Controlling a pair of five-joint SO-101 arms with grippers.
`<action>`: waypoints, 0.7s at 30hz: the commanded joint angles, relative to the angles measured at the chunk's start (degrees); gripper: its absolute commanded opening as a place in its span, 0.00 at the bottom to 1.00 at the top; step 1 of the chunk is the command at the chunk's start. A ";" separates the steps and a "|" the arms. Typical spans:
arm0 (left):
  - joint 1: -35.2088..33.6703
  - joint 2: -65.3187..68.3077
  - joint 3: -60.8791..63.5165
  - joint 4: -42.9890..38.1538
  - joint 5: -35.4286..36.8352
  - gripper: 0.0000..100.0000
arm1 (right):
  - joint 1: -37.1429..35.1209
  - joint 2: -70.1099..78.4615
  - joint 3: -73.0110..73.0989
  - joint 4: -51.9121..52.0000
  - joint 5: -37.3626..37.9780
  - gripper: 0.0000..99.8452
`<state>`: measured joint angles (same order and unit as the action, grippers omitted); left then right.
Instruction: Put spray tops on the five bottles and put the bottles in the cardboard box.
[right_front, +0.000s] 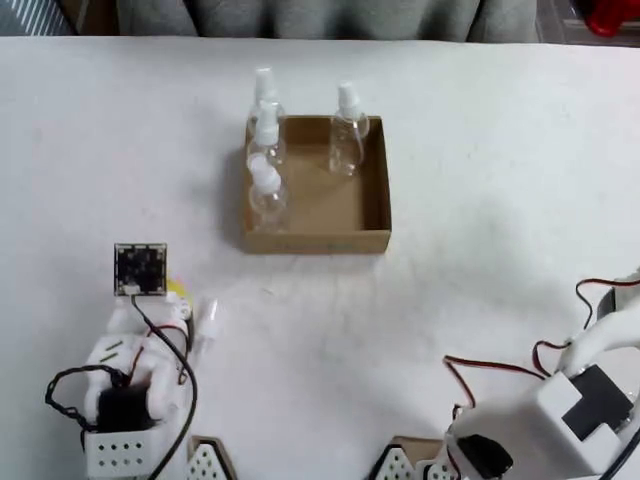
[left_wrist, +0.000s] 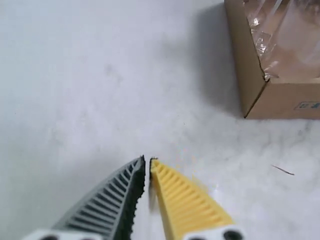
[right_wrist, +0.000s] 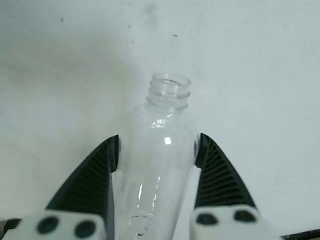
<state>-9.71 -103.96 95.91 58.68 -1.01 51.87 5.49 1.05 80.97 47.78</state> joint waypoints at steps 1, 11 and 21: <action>0.48 -0.48 -6.95 3.69 -0.88 0.02 | 1.71 -1.27 -2.90 0.31 -0.26 0.02; 4.97 11.65 -20.57 15.03 -8.79 0.02 | 2.77 -0.84 -2.64 0.22 1.93 0.02; 13.93 32.57 -23.82 10.55 -0.79 0.18 | 2.77 -0.75 -2.55 0.22 2.02 0.02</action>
<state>1.63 -74.68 75.60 72.04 -7.16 54.33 5.49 1.05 80.97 49.19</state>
